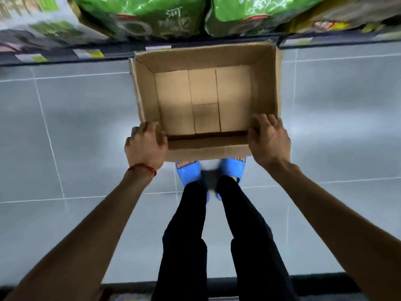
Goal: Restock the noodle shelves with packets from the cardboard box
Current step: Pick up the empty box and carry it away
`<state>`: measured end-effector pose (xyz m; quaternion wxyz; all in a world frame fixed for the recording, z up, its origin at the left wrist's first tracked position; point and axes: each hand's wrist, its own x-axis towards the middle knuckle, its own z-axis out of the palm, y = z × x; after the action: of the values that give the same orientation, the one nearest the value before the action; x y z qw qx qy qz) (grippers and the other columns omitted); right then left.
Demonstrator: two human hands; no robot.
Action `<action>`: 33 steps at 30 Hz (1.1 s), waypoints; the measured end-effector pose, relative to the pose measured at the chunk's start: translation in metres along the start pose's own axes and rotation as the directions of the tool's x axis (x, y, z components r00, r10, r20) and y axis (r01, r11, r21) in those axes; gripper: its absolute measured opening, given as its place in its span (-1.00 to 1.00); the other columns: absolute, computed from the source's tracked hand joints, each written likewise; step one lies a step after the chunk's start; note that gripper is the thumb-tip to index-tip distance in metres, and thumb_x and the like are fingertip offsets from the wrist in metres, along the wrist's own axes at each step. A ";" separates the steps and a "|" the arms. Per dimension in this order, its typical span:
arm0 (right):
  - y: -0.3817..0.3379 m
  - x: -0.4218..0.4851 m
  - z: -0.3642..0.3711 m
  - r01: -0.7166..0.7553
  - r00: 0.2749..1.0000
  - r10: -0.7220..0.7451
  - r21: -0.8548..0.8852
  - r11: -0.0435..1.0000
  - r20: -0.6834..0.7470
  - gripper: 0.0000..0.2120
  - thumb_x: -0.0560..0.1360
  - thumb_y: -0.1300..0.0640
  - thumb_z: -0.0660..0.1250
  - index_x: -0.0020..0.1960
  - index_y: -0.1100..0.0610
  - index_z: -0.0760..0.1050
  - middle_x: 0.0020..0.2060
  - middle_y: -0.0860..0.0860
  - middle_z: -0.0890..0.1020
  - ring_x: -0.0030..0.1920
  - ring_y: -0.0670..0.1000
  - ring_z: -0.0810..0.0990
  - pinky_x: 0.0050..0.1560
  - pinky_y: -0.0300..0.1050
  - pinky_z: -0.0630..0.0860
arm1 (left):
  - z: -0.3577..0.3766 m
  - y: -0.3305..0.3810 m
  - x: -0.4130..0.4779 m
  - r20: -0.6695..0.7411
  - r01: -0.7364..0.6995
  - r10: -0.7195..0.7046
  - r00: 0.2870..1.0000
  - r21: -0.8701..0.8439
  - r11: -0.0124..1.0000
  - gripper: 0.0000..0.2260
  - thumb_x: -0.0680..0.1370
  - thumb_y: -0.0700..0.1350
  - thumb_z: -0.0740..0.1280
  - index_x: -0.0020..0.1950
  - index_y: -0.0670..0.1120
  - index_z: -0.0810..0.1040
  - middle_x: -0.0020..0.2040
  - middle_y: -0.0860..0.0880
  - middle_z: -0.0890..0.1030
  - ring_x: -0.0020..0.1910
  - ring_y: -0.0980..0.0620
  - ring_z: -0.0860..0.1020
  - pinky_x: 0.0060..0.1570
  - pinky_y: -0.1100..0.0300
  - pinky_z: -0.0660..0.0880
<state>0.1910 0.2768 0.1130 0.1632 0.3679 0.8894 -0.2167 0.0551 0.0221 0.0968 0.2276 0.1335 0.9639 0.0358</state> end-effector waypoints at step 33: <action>-0.024 -0.047 -0.103 0.043 0.998 -0.038 -0.104 0.994 0.052 -0.02 0.40 0.24 0.36 0.60 -0.07 -0.18 0.42 0.10 0.33 0.12 0.32 0.55 0.06 0.25 0.55 | -0.080 -0.046 -0.115 0.056 0.478 -0.489 0.871 -0.334 0.813 -0.20 0.52 0.02 0.34 0.60 0.10 -0.11 0.32 -0.21 0.43 -0.01 -0.40 0.55 0.00 -0.24 0.50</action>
<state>0.1917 0.2864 0.2278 0.2000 0.3353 0.9025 -0.1818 0.1069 -0.0546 0.2113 0.2327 -0.1572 0.9490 0.1434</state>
